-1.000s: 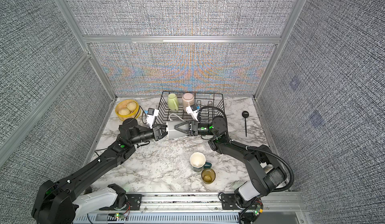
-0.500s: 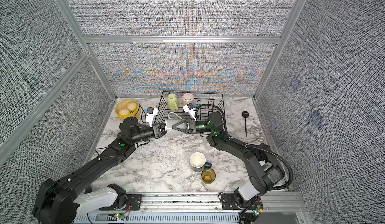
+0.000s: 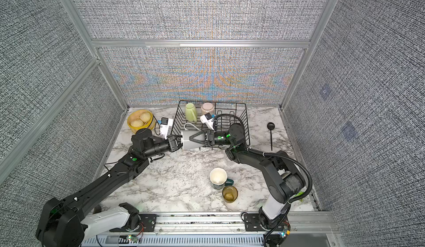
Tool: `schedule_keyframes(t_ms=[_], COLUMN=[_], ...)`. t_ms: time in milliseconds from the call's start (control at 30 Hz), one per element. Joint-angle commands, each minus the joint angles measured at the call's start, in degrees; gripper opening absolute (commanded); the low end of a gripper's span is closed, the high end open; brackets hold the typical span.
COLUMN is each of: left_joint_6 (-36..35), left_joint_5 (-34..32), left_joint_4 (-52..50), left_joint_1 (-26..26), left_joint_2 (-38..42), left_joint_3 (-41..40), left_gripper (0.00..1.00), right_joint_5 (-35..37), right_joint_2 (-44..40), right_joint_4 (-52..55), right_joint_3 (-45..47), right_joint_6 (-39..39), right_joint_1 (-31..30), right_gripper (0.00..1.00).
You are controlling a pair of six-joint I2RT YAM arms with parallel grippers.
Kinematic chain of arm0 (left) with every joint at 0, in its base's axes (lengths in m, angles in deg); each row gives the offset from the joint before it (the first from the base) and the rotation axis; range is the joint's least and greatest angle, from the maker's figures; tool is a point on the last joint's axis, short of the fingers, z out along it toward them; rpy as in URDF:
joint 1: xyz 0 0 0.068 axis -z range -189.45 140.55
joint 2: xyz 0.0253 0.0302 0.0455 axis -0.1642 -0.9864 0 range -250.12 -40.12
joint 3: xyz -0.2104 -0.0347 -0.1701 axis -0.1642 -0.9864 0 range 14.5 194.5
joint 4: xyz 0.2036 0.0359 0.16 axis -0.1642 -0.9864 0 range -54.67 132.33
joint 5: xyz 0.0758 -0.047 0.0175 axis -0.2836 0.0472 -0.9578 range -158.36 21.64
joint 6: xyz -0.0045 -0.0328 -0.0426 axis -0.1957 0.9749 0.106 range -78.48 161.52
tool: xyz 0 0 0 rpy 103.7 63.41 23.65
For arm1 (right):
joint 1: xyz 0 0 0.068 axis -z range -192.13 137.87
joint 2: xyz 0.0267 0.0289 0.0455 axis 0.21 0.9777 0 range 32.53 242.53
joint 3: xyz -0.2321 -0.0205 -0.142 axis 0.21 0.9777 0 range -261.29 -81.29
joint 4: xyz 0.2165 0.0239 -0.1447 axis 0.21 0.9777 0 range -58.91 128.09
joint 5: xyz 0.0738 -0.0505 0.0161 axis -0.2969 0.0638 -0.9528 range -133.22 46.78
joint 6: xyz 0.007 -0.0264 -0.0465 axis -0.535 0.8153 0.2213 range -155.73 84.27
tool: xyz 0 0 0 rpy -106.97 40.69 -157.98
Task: Load cups into a dish rack
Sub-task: Place the cup upside down at the dish rack.
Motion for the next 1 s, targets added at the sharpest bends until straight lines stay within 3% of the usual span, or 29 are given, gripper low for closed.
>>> schedule_keyframes(t_ms=[0,167,467,967], left_joint_6=[-1.4,-2.3,-6.0,-9.9], left_joint_5=[5.3,4.0,-1.3,-9.0], left_joint_4=[2.4,0.8,-5.8,-12.6], left_joint_1=[1.0,1.0,0.9,0.8], left_joint_2=[-1.0,-1.8,-1.5,0.0], left_joint_3=[1.5,2.3,3.3,3.3], left_gripper=[0.0,0.0,0.04,0.28], right_joint_5=[0.2,0.2,1.9,5.2], right_joint_2=[1.7,4.3,4.3,5.9], right_joint_4=[-1.9,-8.1,-7.3,6.1], right_joint_3=[-1.6,-2.6,-1.3,-1.0], right_joint_6=[-2.4,-7.2,-6.4,-0.2], right_joint_1=[-3.0,-3.0,-1.4,2.8], right_gripper=[0.89,0.78,0.72,0.63])
